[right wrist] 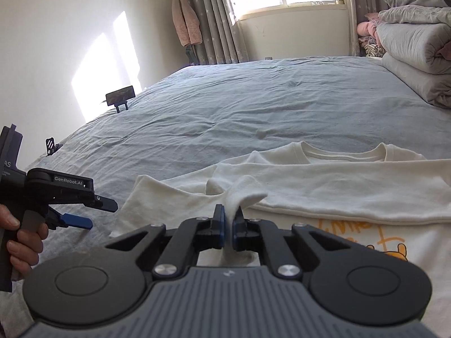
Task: Fold clothes
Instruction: 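Grasp the sleeve cuff with the right gripper and lift it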
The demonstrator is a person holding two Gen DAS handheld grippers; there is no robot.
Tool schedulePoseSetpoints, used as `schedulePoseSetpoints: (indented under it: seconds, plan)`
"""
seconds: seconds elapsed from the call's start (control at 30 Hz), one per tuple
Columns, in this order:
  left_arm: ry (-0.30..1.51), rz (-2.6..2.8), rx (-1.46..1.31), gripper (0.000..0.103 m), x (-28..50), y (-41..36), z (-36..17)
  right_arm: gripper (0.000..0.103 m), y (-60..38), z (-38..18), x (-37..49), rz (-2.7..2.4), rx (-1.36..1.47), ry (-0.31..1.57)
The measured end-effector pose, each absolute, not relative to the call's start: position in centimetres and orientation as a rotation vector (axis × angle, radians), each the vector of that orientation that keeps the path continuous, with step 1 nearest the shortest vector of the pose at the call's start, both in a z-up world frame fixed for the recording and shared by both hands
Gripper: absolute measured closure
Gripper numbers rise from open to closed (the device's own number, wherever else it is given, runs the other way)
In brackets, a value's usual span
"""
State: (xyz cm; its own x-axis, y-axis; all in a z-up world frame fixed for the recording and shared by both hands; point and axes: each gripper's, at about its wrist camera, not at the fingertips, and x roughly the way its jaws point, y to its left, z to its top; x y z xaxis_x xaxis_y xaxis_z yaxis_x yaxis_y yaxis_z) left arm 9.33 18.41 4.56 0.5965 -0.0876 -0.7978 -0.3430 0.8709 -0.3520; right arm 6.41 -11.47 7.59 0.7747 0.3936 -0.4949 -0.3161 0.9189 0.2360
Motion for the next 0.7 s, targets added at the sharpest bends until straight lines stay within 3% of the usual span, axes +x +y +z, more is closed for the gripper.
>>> schedulePoseSetpoints:
  seconds: [0.57,0.7]
  plan:
    - [0.915,0.182,-0.552,0.028,9.4,19.7,4.7,0.097,-11.5,18.1,15.4,0.399,0.181,0.398]
    - [0.915,0.176,-0.549,0.028,9.4,19.6,4.8,0.097,-15.9,19.1,14.7,0.323,0.239,0.363]
